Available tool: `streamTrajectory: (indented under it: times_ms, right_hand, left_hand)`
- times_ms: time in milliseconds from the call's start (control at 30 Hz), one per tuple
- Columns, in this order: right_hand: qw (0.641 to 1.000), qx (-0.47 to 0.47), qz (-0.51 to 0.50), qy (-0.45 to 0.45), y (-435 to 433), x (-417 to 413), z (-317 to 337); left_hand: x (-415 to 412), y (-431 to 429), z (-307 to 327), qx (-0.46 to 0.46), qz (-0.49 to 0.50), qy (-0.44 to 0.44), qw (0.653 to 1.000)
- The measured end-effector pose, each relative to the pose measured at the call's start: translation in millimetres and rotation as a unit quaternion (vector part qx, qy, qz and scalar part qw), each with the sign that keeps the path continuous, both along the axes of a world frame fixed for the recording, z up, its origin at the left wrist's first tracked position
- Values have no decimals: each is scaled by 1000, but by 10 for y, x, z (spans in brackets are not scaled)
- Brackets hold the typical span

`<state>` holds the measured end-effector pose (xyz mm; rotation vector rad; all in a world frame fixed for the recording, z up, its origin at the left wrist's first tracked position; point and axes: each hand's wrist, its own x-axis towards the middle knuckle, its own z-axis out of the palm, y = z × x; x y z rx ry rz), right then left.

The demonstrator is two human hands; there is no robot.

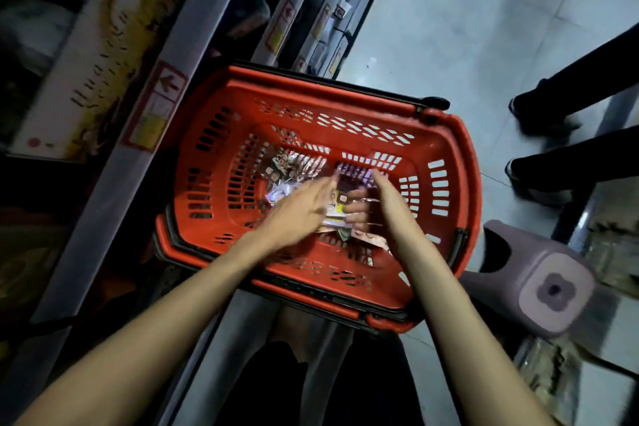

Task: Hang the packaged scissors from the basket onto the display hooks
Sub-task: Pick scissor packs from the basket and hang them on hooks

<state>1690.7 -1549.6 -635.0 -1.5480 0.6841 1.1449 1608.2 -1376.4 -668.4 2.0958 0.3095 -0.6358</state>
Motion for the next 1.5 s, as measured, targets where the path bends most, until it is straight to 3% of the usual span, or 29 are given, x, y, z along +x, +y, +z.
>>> streamTrajectory:
  times_ms: [67, 167, 233, 400, 700, 867, 933, 1033, 1100, 1200, 1233, 1367, 1500]
  right_hand:
    - [969, -147, 141, -143, 49, 37, -160]
    - [845, -290, 368, -256, 177, 101, -373]
    - [782, -312, 473, -258, 258, 144, -536]
    - [651, -306, 635, -282, 212, 273, -1089]
    - [605, -239, 687, -323, 179, 326, -1232]
    - [607, -244, 681, -329, 208, 322, -1026]
    - [639, -246, 659, -310, 220, 338, -913]
    - [720, -254, 571, -300, 234, 332, -748]
    - [793, -250, 464, -305, 254, 286, -600]
    - [927, -169, 257, -216, 292, 174, -421]
    - [954, -139, 195, -178, 289, 125, -393]
    - [969, -114, 130, -177, 276, -79, -271]
    - [988, -64, 87, -112, 274, -207, -249]
  left_hand:
    - [-21, 116, 2, -144, 216, 78, 963]
    - [-29, 286, 53, -263, 429, 111, 857]
    - [-39, 350, 145, -317, 504, 134, 792]
    - [-76, 516, 157, -376, 544, 162, 732]
    - [-31, 553, -100, -378, 585, 126, 707]
    - [-45, 579, -187, -354, 612, 128, 695]
    - [-37, 564, -162, -347, 612, 123, 700]
    - [-28, 531, -140, -334, 604, 123, 713]
    - [-21, 525, -139, -341, 605, 127, 708]
    - [-24, 517, -116, -351, 613, 124, 697]
    - [-22, 519, -94, -350, 617, 124, 694]
    - [-16, 537, -88, -337, 626, 114, 693]
    - [-1, 567, -103, -308, 642, 115, 693]
